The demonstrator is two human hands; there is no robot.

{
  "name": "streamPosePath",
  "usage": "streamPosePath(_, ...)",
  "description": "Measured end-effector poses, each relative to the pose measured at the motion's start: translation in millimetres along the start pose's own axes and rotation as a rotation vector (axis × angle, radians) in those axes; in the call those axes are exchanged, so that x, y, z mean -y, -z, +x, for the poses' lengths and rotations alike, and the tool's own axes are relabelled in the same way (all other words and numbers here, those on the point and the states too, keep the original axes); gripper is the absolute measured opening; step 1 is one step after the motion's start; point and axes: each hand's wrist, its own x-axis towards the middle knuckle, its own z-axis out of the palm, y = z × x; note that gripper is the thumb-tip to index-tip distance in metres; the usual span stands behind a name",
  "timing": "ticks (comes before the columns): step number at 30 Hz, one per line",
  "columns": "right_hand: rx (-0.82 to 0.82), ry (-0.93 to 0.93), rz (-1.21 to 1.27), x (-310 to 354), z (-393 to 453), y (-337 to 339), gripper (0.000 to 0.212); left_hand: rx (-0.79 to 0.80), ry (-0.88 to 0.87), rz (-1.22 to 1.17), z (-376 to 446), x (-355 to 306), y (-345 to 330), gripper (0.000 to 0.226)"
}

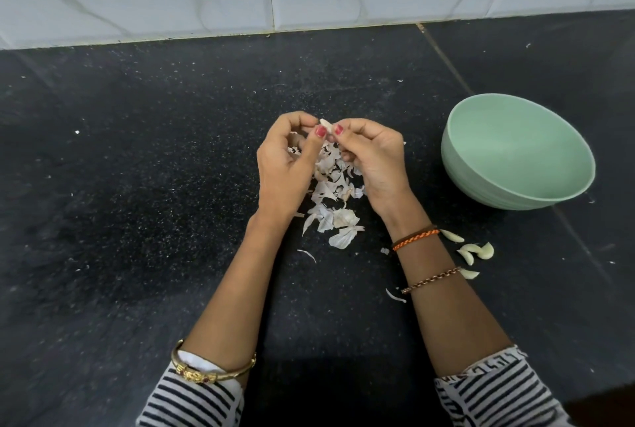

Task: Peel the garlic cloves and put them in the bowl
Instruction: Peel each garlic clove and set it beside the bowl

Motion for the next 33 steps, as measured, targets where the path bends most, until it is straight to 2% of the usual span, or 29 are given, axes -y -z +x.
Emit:
streamPosePath(8,0.031,0.101,-0.057,-2.2,-1.1,-2.6,0.016,0.030,0.128,-0.093,1.2,2.4,-0.4,0.021)
streamPosePath(19,0.051,0.045,-0.045,0.3,-3.2,-2.0,0.009,0.109,0.076,-0.008,1.8,4.6,0.1,0.019)
streamPosePath(25,-0.062,-0.029,0.068,-2.4,-3.1,-10.4,0.013,0.058,-0.055,0.116,-1.7,2.1,-4.6,0.012)
streamPosePath(29,-0.144,-0.102,0.181,-2.7,-2.3,-12.5,0.015,0.062,-0.182,0.193,-5.0,-0.5,-7.8,0.020)
streamPosePath(33,-0.245,-0.149,0.288,-1.0,0.2,-6.4,0.012,0.046,-0.247,0.214,-6.1,-1.7,-9.6,0.012)
